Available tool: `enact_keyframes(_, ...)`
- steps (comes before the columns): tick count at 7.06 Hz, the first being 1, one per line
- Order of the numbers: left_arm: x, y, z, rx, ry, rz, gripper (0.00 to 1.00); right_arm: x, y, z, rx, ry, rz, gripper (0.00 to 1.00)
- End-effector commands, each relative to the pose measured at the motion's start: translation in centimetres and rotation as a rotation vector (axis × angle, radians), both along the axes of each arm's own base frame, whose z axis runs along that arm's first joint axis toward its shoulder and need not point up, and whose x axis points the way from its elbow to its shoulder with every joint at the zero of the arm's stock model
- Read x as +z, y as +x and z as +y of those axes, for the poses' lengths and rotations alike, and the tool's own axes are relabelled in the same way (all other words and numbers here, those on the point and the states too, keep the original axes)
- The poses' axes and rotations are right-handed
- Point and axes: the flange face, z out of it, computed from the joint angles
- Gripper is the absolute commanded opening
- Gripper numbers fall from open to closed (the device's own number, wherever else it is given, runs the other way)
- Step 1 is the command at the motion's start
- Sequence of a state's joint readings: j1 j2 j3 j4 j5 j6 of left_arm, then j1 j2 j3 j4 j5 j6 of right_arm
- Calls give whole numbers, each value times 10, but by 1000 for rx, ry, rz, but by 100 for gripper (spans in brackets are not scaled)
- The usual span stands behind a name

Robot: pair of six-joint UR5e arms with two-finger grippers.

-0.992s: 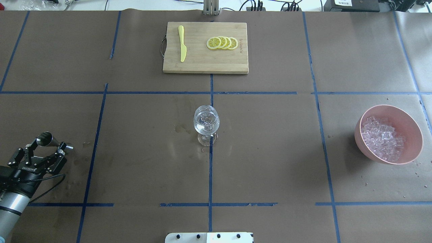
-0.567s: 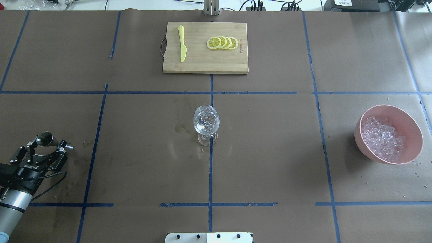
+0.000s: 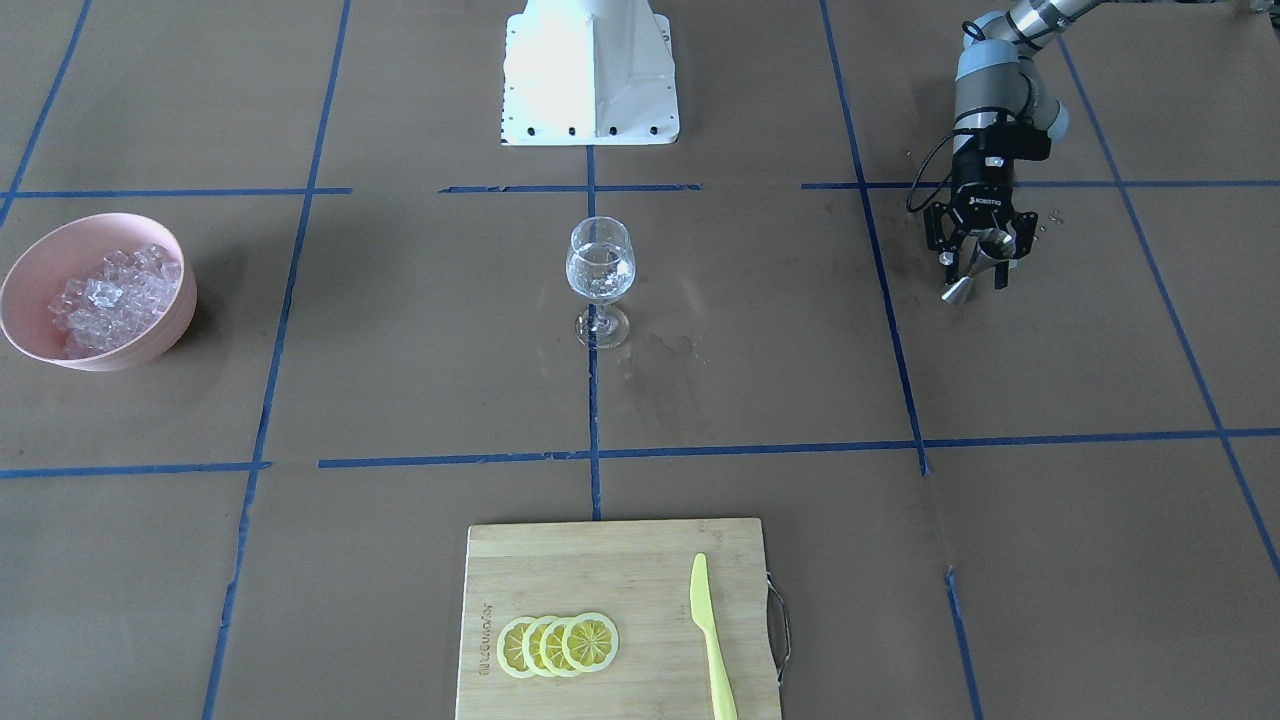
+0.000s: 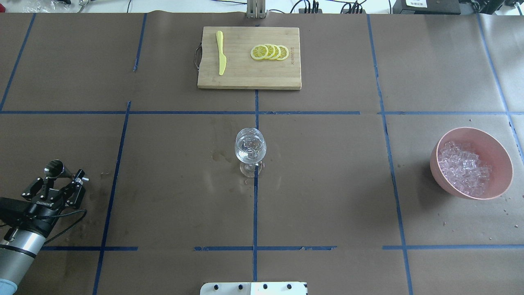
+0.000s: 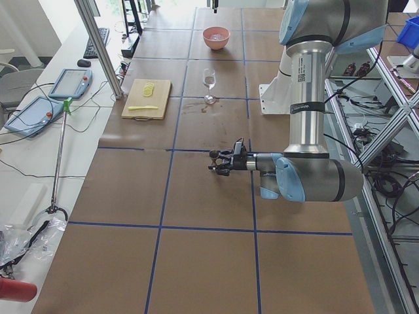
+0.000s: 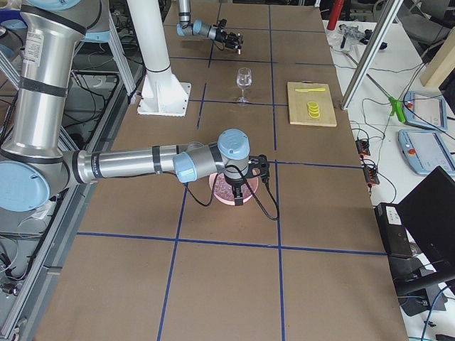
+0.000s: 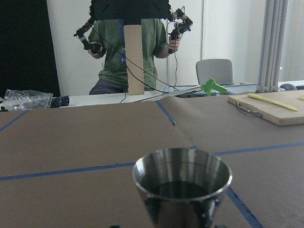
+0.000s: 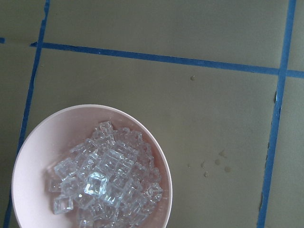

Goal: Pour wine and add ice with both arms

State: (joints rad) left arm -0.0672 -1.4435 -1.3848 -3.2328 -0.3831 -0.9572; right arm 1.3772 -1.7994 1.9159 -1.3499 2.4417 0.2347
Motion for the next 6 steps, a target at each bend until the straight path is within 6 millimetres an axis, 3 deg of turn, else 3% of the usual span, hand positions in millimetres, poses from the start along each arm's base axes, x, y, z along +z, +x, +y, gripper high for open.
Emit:
enact_keyframes(1, -3, 1, 0, 17, -3, 17, 23, 0, 0, 0, 1, -1, 0, 100)
enact_keyframes(2, -8, 1, 0, 29, -3, 41, 0, 0, 0, 0, 1, -1, 0, 100)
enact_keyframes(5, -13, -15, -2, 30, 28, 58, 0, 0, -1, 0, 0, -1, 0, 100)
enact_keyframes(6, -26, -17, -3, 35, 56, 28, 0, 0, 0, 0, 1, 0, -1, 100)
